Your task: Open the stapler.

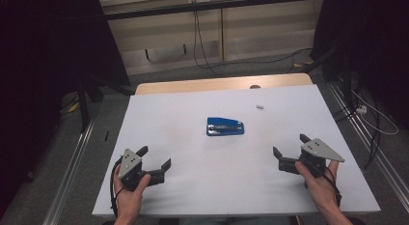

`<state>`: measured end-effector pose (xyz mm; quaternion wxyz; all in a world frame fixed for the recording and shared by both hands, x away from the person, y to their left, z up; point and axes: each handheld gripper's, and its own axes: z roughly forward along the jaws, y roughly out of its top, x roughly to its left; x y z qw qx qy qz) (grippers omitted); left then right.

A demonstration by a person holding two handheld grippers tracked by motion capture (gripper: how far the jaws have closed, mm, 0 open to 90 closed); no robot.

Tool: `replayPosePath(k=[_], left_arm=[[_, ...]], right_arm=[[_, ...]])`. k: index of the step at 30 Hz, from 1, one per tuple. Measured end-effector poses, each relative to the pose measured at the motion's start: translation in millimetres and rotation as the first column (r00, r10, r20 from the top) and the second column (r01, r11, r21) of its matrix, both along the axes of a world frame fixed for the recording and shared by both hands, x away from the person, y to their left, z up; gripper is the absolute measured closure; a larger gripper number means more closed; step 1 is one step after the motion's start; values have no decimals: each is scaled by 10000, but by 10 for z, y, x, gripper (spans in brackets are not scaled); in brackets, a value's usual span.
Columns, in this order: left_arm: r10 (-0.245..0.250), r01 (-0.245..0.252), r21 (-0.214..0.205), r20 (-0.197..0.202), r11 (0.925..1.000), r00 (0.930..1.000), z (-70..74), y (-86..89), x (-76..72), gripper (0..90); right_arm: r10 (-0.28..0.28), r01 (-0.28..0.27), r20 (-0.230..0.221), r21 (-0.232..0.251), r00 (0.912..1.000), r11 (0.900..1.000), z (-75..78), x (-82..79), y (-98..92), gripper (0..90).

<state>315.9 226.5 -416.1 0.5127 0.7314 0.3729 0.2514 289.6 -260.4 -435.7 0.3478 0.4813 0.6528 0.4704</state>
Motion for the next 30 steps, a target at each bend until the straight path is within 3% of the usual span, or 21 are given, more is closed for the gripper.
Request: replayPosePath(k=[11, 22, 25, 27, 30], left_arm=[[5, -1, 221, -199, 9998, 9998, -26, -54, 44, 42], [-249, 262, 433, -299, 9987, 9992, -50, -88, 9, 41], [-393, 395, 94, -241, 9992, 9989, -19, -62, -19, 43], [-272, 274, 123, -112, 9996, 9996, -9, -47, -30, 44], [-144, 146, 80, -252, 9999, 9996, -27, -31, -12, 44]], right_arm=[[253, -251, -178, 108, 9995, 9996, -23, 15, 1, 10], [741, -738, -190, 140, 9971, 9972, -28, 33, 127, 10], [856, -853, -192, 113, 9961, 9963, -25, 43, 149, 11], [970, -966, -205, 165, 9951, 9952, -24, 54, 161, 12], [1044, -1040, -327, 123, 9940, 9945, -43, 69, 188, 12]])
